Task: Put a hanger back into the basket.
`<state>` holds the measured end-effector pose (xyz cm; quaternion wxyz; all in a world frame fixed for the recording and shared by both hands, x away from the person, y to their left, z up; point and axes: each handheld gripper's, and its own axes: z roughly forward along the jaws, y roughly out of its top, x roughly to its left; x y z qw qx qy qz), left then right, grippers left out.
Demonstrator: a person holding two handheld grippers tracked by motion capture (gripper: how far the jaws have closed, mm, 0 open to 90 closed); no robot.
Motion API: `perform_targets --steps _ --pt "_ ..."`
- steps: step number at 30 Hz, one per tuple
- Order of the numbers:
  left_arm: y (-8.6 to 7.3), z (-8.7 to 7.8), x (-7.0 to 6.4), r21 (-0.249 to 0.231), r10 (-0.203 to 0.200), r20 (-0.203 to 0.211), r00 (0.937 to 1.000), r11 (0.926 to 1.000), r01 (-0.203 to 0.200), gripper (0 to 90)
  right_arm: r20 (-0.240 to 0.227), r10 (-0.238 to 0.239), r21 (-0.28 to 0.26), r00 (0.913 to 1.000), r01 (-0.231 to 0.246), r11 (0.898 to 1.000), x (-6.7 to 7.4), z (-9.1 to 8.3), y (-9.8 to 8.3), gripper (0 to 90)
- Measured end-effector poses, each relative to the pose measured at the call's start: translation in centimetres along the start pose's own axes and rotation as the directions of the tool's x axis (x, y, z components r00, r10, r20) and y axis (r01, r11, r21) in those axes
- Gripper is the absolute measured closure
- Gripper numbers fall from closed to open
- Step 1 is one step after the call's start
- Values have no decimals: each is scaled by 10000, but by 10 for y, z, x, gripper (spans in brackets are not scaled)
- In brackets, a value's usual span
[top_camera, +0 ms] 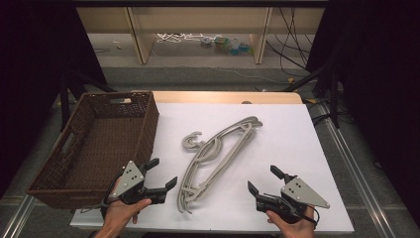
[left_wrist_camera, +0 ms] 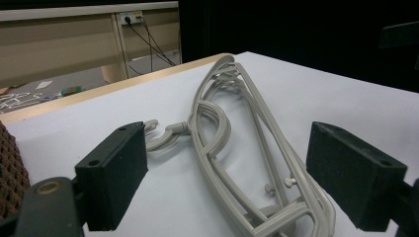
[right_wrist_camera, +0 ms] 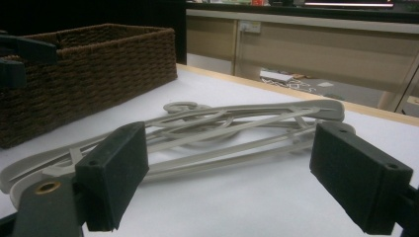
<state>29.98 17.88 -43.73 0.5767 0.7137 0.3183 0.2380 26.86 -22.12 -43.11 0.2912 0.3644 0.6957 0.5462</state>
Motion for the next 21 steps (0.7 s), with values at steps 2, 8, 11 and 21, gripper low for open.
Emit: perform_targets --steps 2,8,11,21 --pt "0 0 0 -33 50 -32 10000 10000 -51 157 -14 23 -103 10000 -23 9999 0 1 -1 158" --pt "0 1 0 -27 -23 -64 10000 10000 23 158 35 7 -38 10000 -7 10000 1 1 -1 158" --pt "1 2 -1 108 -39 69 10000 9999 38 158 135 -43 -91 9999 44 9999 0 1 0 158" --pt "4 26 -8 1176 -183 410 9990 9930 133 178 70 66 -148 10000 -65 9999 -5 0 0 158"
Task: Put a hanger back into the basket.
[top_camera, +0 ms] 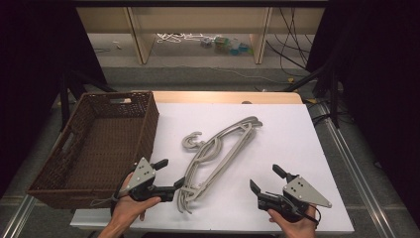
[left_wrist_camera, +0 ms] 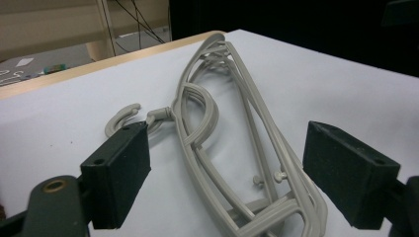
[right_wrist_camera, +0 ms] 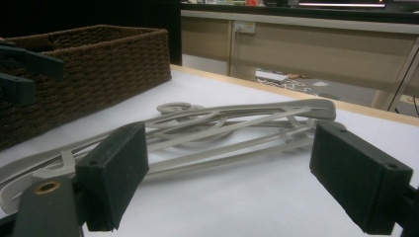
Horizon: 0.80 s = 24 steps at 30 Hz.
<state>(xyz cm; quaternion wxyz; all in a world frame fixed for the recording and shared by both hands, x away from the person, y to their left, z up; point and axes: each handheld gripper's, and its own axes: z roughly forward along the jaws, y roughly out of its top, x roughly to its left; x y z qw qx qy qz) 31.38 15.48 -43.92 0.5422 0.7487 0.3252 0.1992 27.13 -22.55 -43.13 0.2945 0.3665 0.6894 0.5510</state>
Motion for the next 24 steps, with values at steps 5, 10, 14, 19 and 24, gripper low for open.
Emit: perform_targets --steps 5,10,14,19,24 --pt "6 20 -1 869 95 -382 9992 9962 -61 176 44 61 -105 10000 -61 9999 -1 0 0 158" --pt "4 45 8 2184 153 -1126 9935 9758 97 205 -185 285 148 9994 -282 9995 3 -1 0 159" --pt "5 57 11 3203 308 -1196 9924 9473 92 266 -385 104 149 9992 -99 9998 5 0 0 159" --pt "9 71 17 3625 119 -1366 9906 9312 388 322 -500 434 234 9978 -423 9988 2 -1 0 164" --pt "9 76 24 3961 85 -1232 9924 9173 413 368 -417 507 131 9978 -502 9987 0 -2 0 167"
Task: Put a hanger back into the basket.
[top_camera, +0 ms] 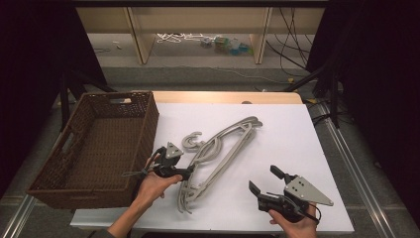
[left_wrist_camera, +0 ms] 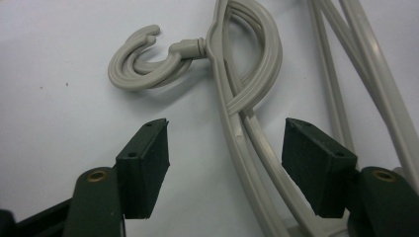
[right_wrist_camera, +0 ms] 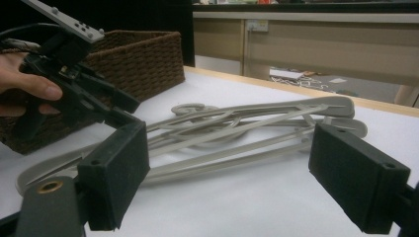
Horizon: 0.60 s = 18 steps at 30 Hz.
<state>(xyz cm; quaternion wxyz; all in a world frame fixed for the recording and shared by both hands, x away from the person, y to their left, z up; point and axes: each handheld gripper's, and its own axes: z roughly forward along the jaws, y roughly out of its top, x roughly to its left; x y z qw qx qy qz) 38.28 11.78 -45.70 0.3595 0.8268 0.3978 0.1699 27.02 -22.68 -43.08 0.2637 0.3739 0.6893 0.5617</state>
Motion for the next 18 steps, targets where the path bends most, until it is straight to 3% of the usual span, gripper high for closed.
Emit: perform_targets --steps 10,15,18 --pt "6 17 4 585 -43 558 9984 9983 10 491 -9 -42 123 10000 42 9999 0 0 0 175" --pt "5 24 9 649 -694 601 9958 9957 655 555 -189 -29 -21 9998 29 10000 0 0 0 179" --pt "6 25 9 663 -730 669 9951 9954 686 589 -225 -66 -19 9997 65 10000 0 0 0 179"
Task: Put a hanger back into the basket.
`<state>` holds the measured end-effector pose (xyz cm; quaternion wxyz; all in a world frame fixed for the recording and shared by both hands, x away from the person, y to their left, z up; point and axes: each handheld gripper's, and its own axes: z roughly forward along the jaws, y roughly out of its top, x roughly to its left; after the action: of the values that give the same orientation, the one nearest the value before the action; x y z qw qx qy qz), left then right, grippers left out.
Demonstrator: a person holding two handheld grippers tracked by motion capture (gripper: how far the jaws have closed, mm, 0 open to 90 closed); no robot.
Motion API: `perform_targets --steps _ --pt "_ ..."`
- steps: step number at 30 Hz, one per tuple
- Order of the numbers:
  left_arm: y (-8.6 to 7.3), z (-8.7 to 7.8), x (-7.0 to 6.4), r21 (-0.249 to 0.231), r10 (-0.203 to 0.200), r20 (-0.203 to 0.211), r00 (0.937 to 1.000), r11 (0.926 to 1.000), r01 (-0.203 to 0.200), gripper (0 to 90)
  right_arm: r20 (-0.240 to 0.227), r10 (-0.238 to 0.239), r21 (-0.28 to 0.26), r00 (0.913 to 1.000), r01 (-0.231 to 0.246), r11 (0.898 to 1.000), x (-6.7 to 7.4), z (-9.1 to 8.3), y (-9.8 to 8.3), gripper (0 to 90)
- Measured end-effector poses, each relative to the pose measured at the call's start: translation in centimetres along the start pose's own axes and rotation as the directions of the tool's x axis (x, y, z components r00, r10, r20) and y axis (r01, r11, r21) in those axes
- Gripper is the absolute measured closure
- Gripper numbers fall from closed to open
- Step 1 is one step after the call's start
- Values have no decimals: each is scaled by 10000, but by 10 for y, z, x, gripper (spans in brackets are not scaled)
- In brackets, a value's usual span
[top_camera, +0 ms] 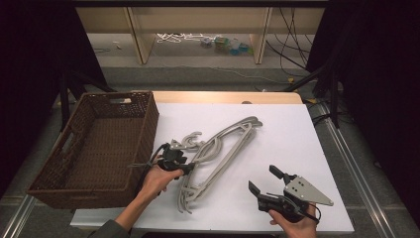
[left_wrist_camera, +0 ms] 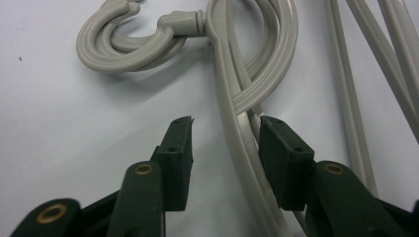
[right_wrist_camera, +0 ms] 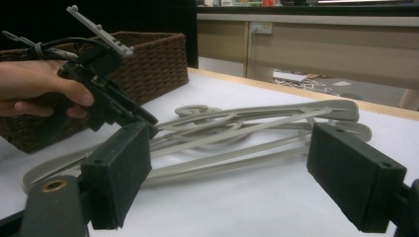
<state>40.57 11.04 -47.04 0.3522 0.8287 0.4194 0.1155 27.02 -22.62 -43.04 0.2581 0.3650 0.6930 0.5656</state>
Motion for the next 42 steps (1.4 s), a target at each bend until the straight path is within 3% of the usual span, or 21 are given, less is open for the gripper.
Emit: perform_targets --steps 7,8,10,11,14,16,17,23,24,26,27,28,29,30,32,33,34,37,40,42 --pt "2 4 6 253 -493 515 9975 9985 481 671 -164 -7 -59 9999 6 10000 1 0 1 179" --pt "2 6 6 166 -716 555 9959 9974 708 680 -225 -8 -175 9997 5 9998 1 1 1 179" --pt "2 7 7 240 -636 643 9959 9978 622 699 -245 -32 -146 9997 28 9999 1 1 0 180" --pt "2 8 8 178 -810 770 9937 9966 799 723 -212 -50 20 9998 50 10000 1 0 0 180" --pt "2 7 8 119 -867 752 9934 9962 861 757 -263 -21 -177 9997 17 9998 1 1 0 184" --pt "2 7 8 -71 -1266 841 9884 9918 1276 764 -274 -41 -148 9996 37 9999 0 1 0 185" --pt "1 7 9 -291 -1578 959 9828 9865 1612 772 -288 -11 -173 9996 6 9999 0 1 0 187" --pt "1 3 8 -698 -1951 1185 9736 9764 2042 794 -240 -71 -13 9997 71 10000 -1 0 1 191" --pt "2 3 6 -921 -2207 1289 9668 9680 2332 800 -152 -91 -143 9998 89 9999 -1 0 1 192" --pt "3 -2 5 -1058 -2196 1360 9661 9663 2345 810 -145 -91 -155 9999 88 9998 -1 0 1 193" --pt "4 -3 4 -1338 -2333 1355 9629 9587 2511 813 -143 -100 -143 9998 98 9999 -1 0 1 193" --pt "5 -6 4 -1338 -2292 1413 9631 9595 2479 814 -137 -100 -127 9999 99 9999 -1 0 1 193" --pt "5 -7 4 -1585 -2533 1538 9551 9477 2769 816 -117 -93 -184 9999 91 9998 -1 0 1 194" --pt "5 -8 4 -1614 -2564 1595 9533 9459 2814 816 -117 -93 -184 9999 91 9998 -1 0 1 194" --pt "6 -11 4 -1728 -2600 1611 9521 9423 2866 817 -147 -110 -191 9998 107 9998 -1 1 1 194" --pt "6 -12 5 -1725 -2462 1568 9565 9467 2719 818 -140 -115 -125 9998 114 9999 -1 0 1 194" --pt "7 -12 4 -1858 -2536 1561 9546 9417 2806 818 -109 -116 -111 9999 114 9999 -1 0 1 194" --pt "7 -14 4 -1956 -2615 1692 9503 9361 2924 817 -150 -117 -159 9998 115 9998 -1 0 1 195" --pt "8 -16 4 -2059 -2481 1686 9539 9376 2803 817 -110 -112 -117 9999 111 9999 -1 0 1 195" --pt "9 -18 3 -2144 -2528 1693 9526 9339 2860 816 -164 -73 -181 9998 70 9998 -1 1 1 196"
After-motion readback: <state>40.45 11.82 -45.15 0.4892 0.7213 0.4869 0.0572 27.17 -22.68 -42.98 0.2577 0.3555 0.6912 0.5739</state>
